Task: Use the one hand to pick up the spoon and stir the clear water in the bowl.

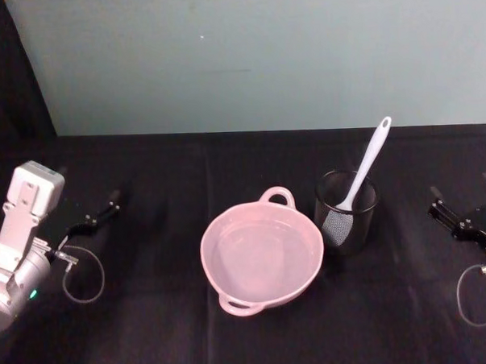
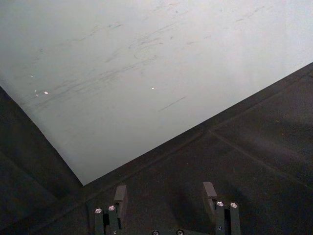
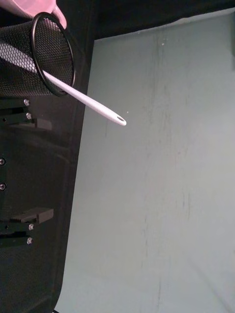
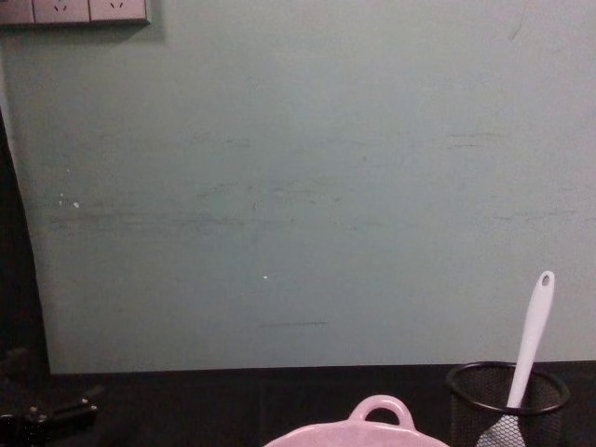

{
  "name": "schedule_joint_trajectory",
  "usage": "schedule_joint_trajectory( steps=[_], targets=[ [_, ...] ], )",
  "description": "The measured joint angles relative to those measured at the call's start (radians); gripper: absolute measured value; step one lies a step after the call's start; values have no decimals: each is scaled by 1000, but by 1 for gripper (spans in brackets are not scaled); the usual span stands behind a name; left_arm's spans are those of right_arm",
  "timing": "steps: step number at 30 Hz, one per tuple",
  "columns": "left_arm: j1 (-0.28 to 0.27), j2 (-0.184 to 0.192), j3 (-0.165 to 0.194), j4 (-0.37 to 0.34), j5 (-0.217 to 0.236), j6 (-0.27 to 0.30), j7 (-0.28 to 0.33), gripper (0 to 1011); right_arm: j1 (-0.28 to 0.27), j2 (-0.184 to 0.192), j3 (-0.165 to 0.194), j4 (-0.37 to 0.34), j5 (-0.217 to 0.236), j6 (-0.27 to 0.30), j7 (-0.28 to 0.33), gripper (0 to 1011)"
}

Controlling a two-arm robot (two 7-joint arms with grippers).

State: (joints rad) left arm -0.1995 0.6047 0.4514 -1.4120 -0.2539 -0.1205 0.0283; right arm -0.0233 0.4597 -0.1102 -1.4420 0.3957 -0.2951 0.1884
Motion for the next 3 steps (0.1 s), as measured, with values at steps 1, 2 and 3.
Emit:
schedule_joint_trajectory(
  steps=[1, 2, 3],
  targets=[
    [0, 0, 0, 0, 0, 0, 0, 1005, 0, 0, 0, 0, 0, 0, 0, 1003],
    [0, 0, 0, 0, 0, 0, 0, 1005, 0, 0, 0, 0, 0, 0, 0, 1003],
    [0, 0, 0, 0, 0, 0, 0, 1005, 0, 0, 0, 0, 0, 0, 0, 1003]
  ],
)
